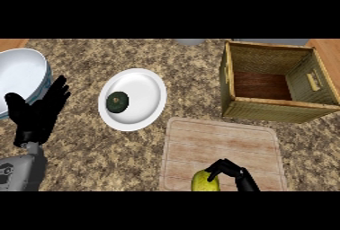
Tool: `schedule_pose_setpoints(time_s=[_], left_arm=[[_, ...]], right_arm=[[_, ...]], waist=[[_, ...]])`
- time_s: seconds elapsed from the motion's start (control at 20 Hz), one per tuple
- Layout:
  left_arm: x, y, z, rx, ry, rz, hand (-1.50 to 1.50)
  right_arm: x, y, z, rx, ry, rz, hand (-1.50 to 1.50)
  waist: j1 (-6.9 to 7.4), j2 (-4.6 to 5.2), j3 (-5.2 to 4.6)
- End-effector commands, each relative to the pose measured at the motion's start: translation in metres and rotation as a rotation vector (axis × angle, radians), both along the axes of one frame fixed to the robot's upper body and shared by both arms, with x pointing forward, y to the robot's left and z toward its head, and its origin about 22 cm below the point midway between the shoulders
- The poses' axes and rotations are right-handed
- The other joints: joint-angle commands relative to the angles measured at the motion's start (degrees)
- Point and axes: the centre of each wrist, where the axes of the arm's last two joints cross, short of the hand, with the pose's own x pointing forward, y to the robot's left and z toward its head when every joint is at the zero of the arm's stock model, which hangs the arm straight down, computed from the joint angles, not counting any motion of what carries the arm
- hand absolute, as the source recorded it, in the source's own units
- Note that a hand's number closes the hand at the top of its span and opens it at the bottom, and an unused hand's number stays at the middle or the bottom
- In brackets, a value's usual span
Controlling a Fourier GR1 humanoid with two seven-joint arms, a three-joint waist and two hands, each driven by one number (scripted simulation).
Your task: Pick the pear from the cutting board and place it in the basket
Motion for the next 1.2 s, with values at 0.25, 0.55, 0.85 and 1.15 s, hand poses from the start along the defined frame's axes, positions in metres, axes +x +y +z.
schedule_pose_setpoints(time_s=[0.25,0.55,0.85,1.15], left_arm=[[0.002,0.001,-0.005,0.005,0.012,-0.008,0.00],[-0.002,0.009,0.000,0.010,0.014,-0.006,0.00],[-0.002,0.017,0.001,-0.013,0.012,0.008,0.00],[-0.008,0.008,-0.006,0.000,0.019,0.014,0.00]], right_arm=[[-0.024,0.047,0.034,-0.644,-0.004,0.244,1.50],[-0.073,0.126,0.113,-0.416,0.024,0.264,1.50],[-0.079,0.121,0.161,-0.120,-0.188,0.185,1.50],[-0.066,0.107,0.169,-0.142,-0.243,0.008,1.50]], waist=[[0.00,-0.02,-0.31],[-0.09,0.13,0.30],[-0.72,-0.39,0.25],[-1.32,-0.50,0.11]])
